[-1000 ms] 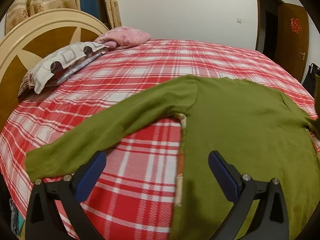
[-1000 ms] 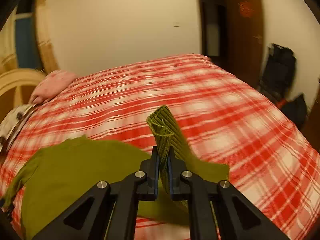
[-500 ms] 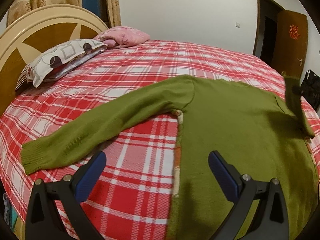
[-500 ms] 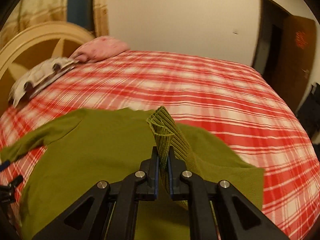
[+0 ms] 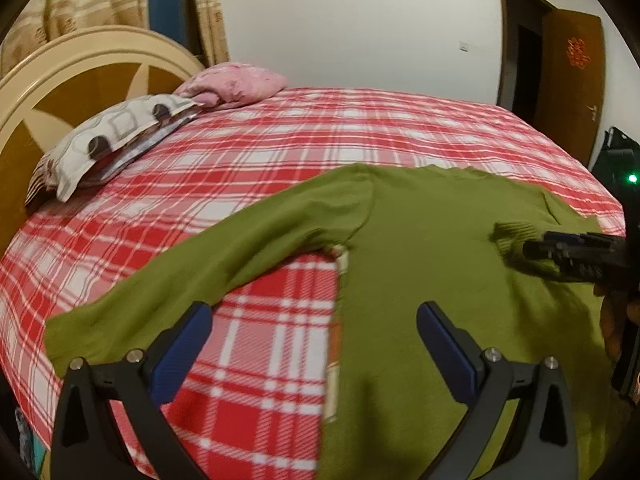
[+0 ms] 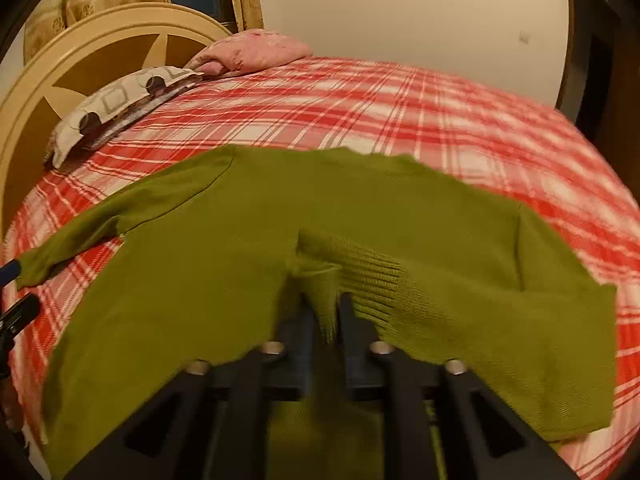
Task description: Fold small clothes
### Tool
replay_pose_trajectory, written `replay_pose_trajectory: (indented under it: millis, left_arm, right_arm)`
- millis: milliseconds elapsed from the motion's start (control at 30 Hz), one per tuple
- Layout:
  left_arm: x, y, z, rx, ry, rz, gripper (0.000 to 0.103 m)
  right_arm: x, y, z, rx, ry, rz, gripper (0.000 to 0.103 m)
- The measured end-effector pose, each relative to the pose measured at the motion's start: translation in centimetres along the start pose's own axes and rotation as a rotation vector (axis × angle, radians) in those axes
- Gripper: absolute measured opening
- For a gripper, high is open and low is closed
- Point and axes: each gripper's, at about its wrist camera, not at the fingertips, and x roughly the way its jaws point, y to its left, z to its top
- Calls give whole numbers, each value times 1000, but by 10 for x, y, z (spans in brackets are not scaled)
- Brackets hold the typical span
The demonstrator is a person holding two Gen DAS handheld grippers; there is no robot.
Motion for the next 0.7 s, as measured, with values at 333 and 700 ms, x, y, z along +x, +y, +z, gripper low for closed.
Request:
replay_pose_trajectory:
  millis: [333,700]
  left_arm:
    - [16,-79,39,112,-14,-163,103]
    - [87,-171,58,179,136,-320,81]
  right_arm:
    - [-73,-68,-39,44,-153,-37,70]
    - [-101,-161,-81,319,-297,-290,70]
